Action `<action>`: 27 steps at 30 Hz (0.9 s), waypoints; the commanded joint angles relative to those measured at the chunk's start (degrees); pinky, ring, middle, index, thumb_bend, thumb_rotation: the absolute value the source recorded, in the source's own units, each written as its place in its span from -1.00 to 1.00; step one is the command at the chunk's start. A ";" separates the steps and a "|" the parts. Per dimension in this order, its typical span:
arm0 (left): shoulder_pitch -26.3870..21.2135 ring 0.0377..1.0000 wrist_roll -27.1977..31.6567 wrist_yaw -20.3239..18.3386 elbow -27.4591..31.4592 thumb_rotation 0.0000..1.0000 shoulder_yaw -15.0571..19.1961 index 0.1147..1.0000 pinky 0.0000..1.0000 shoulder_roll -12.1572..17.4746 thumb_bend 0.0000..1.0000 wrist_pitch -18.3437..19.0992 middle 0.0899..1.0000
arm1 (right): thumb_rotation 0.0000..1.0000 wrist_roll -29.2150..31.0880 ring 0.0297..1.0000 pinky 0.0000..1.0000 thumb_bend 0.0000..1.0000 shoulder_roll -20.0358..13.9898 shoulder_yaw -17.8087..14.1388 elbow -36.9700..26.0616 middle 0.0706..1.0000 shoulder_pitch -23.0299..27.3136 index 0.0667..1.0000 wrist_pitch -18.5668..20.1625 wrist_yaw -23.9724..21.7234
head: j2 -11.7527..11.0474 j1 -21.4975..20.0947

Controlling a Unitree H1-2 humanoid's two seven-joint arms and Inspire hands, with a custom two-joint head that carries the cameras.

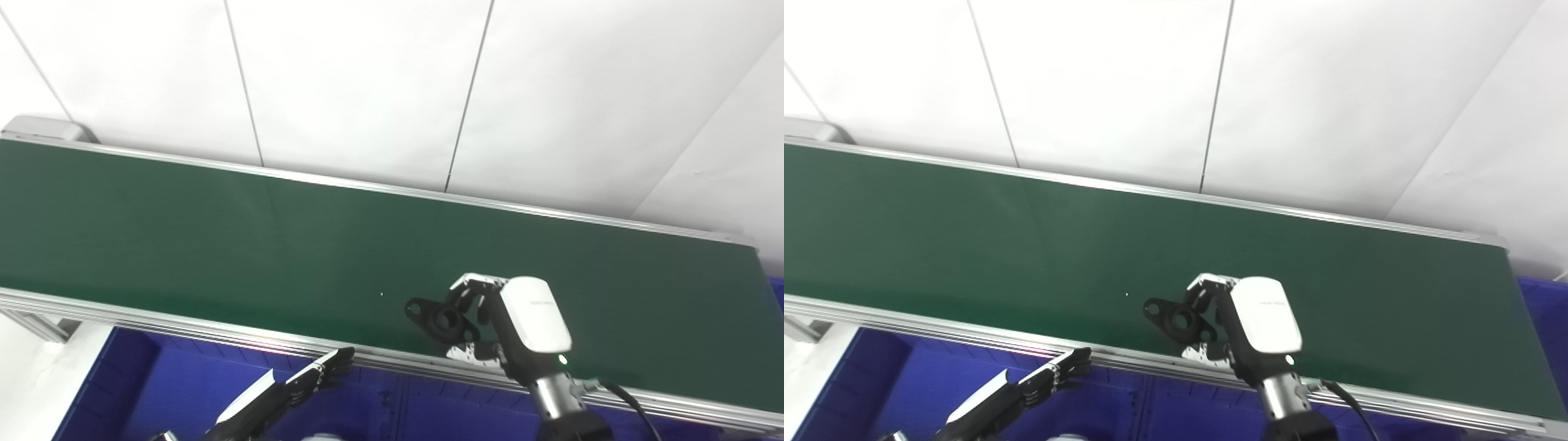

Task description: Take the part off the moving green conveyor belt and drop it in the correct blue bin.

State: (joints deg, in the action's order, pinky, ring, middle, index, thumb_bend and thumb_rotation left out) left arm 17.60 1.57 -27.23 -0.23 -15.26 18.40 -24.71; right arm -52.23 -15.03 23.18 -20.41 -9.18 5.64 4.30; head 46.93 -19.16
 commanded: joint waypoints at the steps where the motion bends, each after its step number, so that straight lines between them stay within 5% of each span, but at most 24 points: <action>1: 0.25 0.89 1.12 0.33 2.63 0.15 0.36 0.94 0.80 0.20 0.48 -2.18 0.94 | -1.00 -0.68 -0.41 -0.37 0.05 -0.30 -0.84 -3.88 -0.14 -2.05 -0.09 -1.36 -0.46 | 0.21 0.07; 6: 0.75 0.89 0.81 1.06 4.15 0.18 0.58 0.93 0.80 0.12 0.49 -2.08 0.93 | -1.00 0.56 -0.42 -0.34 0.06 -1.91 -1.40 -8.34 -0.14 -8.81 -0.10 -1.51 -5.05 | 2.57 0.50; 10: 1.28 0.89 0.73 1.82 5.62 0.19 0.63 0.93 0.83 0.02 0.51 -1.37 0.93 | -1.00 0.18 -0.58 -0.62 0.06 -3.42 -1.75 -10.62 -0.14 -13.31 -0.10 -1.62 -8.44 | 4.13 1.12; 14: 1.76 0.87 0.34 2.61 7.06 0.19 0.66 0.92 0.80 -0.35 0.54 -0.26 0.90 | -1.00 0.70 -0.44 -0.41 0.06 -5.36 -2.59 -11.78 -0.13 -15.70 -0.09 -1.42 -12.57 | 4.92 1.25; 27: 2.00 0.85 0.25 3.46 7.77 0.23 0.74 0.90 0.77 -1.35 0.57 1.22 0.89 | -1.00 -2.26 -0.40 -0.51 0.05 -8.12 -0.14 -4.01 -0.13 -8.94 -0.09 1.11 -30.66 | 5.35 2.21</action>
State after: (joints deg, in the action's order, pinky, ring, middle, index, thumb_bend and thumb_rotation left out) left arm 19.53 1.53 -24.48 5.46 -14.96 16.83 -23.37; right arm -53.54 -23.19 22.71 -23.57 -19.38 5.82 -24.46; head 52.29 -16.96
